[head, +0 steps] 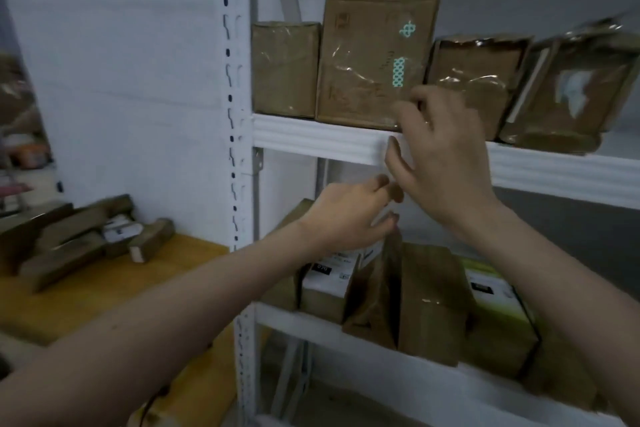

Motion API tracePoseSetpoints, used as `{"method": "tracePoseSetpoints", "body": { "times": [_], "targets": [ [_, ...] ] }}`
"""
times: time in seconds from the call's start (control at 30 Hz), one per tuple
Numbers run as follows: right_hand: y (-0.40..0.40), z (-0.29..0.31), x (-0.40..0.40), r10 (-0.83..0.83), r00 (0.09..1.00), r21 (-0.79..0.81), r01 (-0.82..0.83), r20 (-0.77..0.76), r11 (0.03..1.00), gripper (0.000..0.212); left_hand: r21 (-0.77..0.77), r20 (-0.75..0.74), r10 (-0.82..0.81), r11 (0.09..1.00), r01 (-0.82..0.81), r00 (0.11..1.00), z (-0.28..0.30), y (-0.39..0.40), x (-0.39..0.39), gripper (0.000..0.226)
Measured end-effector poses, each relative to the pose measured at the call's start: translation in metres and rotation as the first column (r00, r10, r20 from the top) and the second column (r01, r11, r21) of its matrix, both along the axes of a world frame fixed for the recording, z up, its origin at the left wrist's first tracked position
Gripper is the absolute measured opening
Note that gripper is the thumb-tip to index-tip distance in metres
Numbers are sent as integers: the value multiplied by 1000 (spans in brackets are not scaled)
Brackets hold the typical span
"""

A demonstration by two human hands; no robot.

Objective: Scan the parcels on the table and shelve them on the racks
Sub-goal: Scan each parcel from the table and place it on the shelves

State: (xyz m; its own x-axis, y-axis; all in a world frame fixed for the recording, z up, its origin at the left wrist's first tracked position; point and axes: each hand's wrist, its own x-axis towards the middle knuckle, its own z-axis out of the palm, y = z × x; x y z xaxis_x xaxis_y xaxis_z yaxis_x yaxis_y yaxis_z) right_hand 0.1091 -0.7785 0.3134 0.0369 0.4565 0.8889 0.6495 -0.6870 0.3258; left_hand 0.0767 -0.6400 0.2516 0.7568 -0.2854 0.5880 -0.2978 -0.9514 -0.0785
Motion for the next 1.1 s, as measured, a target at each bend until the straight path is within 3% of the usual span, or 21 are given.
{"method": "tracePoseSetpoints", "body": {
  "times": [0.13, 0.27, 0.5, 0.77, 0.9, 1.1],
  "targets": [
    [53, -38, -13, 314, 939, -95, -329, -141, 940, 31, 52, -36, 240, 970, -238, 970, -30, 48, -41, 40],
    [111, -73, -28, 387, 845, -204, -480, -369, 853, 40, 84, -118, 410, 912, -402, 905, -60, 116, -89, 35],
    [224, -136, -68, 250, 655, -255, -574, -713, 778, 52, 143, -283, 709, 697, -702, 646, -99, 239, -188, 43],
    [364, -197, -120, 28, 418, -241, -576, -908, 781, 58, 191, -482, 786, 525, -829, 387, -161, 391, -311, 48],
    [427, -224, -142, -44, 377, -257, -538, -925, 802, 58, 212, -529, 782, 498, -841, 330, -180, 458, -354, 48],
    [487, -256, -148, -112, 269, -237, -493, -956, 837, 58, 172, -568, 735, 546, -820, 370, -198, 525, -345, 49]
  ]
}}
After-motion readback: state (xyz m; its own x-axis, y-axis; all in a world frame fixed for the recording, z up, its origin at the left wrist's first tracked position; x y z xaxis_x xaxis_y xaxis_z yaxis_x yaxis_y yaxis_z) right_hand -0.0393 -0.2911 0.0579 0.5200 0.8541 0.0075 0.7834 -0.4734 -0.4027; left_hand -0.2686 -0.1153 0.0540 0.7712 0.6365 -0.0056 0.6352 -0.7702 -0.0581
